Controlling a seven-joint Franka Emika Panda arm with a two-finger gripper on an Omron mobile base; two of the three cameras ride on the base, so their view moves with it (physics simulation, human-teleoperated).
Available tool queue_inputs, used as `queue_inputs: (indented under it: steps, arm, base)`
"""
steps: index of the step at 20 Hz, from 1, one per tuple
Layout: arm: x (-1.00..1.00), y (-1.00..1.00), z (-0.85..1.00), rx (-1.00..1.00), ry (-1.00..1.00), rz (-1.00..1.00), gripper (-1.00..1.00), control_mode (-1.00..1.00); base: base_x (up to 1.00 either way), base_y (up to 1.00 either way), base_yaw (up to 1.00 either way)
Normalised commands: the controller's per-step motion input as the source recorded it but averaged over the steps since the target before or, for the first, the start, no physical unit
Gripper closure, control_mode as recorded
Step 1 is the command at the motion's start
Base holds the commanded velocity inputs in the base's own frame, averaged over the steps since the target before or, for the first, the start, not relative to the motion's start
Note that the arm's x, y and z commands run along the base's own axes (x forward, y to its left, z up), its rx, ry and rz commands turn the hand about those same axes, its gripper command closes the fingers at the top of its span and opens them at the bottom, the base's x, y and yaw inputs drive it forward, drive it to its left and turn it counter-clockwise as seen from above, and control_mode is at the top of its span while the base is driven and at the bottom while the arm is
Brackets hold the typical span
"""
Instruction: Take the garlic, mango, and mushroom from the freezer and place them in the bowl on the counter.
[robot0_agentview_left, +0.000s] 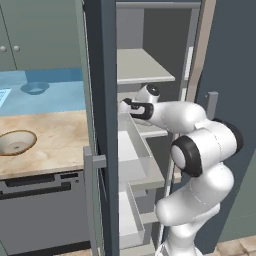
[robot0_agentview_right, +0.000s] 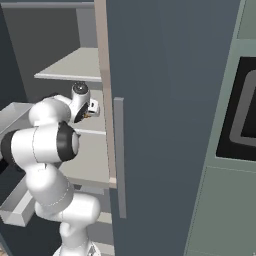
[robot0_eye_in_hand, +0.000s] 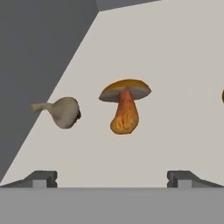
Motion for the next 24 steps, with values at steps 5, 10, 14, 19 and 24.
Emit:
queue_inputs:
  steps: [5,10,14,19,24]
  arm:
    - [0.16,0.00,0.00,0.00,0.00,0.00,-1.00,-1.00]
    - [0.24,0.00,-0.12,0.00,0.00,0.00,-1.00,-1.00]
    - [0.18,0.01,-0.21,0.00,0.00,0.00,-1.00,-1.00]
    - [0.19,0.00,-0.22,0.00,0.00,0.00,-1.00,-1.00]
    - [0.22,0.00,-0.14,0.00,0.00,0.00,-1.00,-1.00]
  base:
    - [0.00,0.00,0.00]
    - [0.00,0.00,0.00]
    - [0.00,0.00,0.00]
    - [0.00,0.00,0.00]
    - [0.00,0.00,0.00]
